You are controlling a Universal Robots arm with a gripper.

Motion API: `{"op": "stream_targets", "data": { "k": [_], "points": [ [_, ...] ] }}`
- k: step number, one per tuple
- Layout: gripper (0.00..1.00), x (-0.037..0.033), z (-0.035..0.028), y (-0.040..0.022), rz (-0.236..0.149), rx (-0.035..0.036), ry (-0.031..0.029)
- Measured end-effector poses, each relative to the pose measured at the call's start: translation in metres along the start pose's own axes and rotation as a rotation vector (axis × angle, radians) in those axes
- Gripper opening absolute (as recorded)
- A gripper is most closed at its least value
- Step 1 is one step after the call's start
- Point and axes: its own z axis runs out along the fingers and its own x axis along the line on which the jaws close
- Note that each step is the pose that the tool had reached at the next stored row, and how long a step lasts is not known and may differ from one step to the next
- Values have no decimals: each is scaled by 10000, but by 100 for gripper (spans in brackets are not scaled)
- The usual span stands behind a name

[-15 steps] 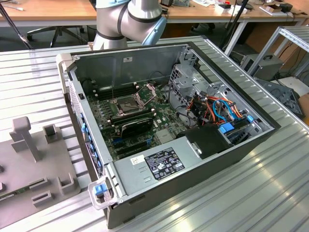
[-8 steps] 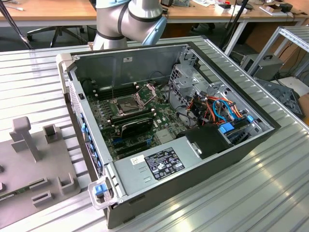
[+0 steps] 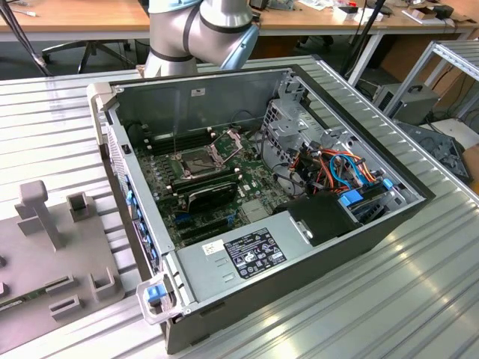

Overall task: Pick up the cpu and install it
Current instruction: 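Pick up the cpu and move it towards the insertion slot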

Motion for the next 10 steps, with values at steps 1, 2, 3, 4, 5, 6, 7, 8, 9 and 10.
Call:
{"op": "stream_targets", "data": {
  "k": [1, 2, 3, 4, 5, 6, 7, 8, 9, 10],
  "points": [
    [55, -12, 1, -1, 0, 0, 1],
    [55, -38, 2, -2, 0, 0, 5],
    [55, -57, 4, -3, -1, -1, 6],
    [55, -67, 4, -3, 0, -1, 7],
    [55, -80, 5, -3, 0, -1, 9],
    [55, -92, 5, -4, -1, -1, 11],
    [55, -102, 7, -4, -1, -2, 11],
    [55, -120, 7, -5, 0, 0, 14],
    [55, -145, 8, -6, -1, 0, 17],
    [55, -171, 10, -7, 1, -1, 19]
  ]
}}
